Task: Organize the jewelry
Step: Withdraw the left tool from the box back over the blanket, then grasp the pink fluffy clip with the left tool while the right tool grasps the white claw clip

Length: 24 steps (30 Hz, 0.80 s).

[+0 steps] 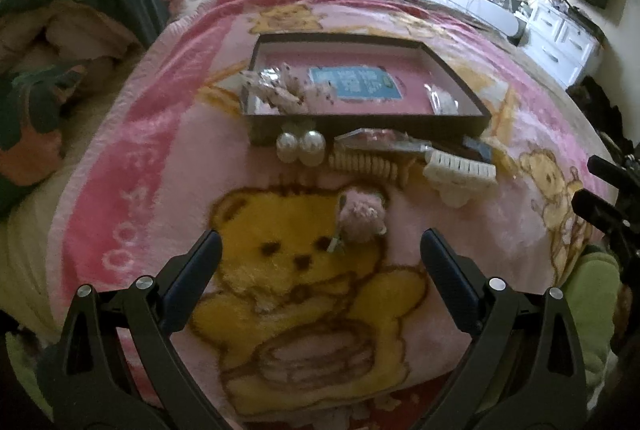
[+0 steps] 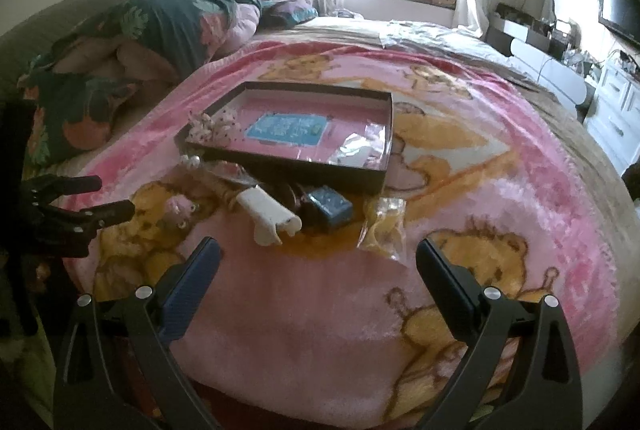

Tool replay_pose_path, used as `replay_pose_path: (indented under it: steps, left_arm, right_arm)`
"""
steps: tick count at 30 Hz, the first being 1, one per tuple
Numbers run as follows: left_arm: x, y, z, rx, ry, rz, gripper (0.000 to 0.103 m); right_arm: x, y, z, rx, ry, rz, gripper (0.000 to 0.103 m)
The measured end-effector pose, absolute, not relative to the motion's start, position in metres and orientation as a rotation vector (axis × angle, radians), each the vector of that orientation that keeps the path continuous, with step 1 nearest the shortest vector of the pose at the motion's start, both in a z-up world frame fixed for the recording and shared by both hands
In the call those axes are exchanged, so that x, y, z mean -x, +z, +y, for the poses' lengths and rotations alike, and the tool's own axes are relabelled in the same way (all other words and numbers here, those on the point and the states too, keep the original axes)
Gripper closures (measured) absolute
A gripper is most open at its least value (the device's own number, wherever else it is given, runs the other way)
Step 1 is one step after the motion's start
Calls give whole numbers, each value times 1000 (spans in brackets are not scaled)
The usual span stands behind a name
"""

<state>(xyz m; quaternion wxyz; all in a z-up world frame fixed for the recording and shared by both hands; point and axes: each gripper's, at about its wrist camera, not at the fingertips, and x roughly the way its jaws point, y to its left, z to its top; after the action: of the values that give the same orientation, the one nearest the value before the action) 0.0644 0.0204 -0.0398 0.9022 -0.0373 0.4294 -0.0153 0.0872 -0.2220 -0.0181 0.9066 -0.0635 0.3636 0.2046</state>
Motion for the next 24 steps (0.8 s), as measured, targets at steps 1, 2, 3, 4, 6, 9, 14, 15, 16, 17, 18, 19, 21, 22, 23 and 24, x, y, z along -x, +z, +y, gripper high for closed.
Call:
replay_pose_path:
  steps: [1,2,3,4,6,9,14,15,16,17,18,19,21,22,23,24]
  left_arm:
    - [-66,-44,19,76,-38,898,10]
    - [-68,-47,17,78,-46,904,10]
    - [-70,-50,16,76,-55,908,10]
    - [-72,-53,14,72,-59,914,10]
    - [-78,-60,11,76,-78,932,11]
    - [-90,-70,6,75,-97,951,19]
    - [-110,-85,-3,70,-121,983,37]
    - [-111,-88,-4,68,-122,990,46]
    - [-114,-91,-6,67,-130,998,51]
    - [-114,-93,-7,64,-136,999,54]
    - [-115,-95,-8,64,-145,998,60]
    - [-116,-95,-8,68,-154,997,66]
    - [-117,-94,-7,73,-162,989,74]
    - [-116,-93,-5,81,-163,988,75]
    - [-116,-93,-2,90,-163,987,75]
    - [-115,-93,0,96,-161,986,75]
  right_arm:
    - [-88,-20,-223,124,429,755,5]
    - [-89,-22,-224,114,436,762,5]
    - [-90,-24,-224,107,440,768,5]
    - [-92,-26,-225,102,443,774,5]
    - [-94,-30,-225,94,451,783,5]
    - [-100,-38,-225,73,471,806,5]
    - [-109,-49,-225,52,494,833,5]
    - [-111,-50,-224,49,497,839,5]
    - [-114,-52,-223,42,508,843,5]
    - [-115,-53,-221,39,518,844,5]
    - [-118,-55,-219,41,524,850,5]
    - [-121,-57,-215,46,531,855,5]
    - [-127,-62,-206,56,548,862,6]
    - [-130,-64,-202,60,554,866,6]
    - [-133,-65,-198,61,566,867,6]
    - [-136,-67,-193,67,573,871,6]
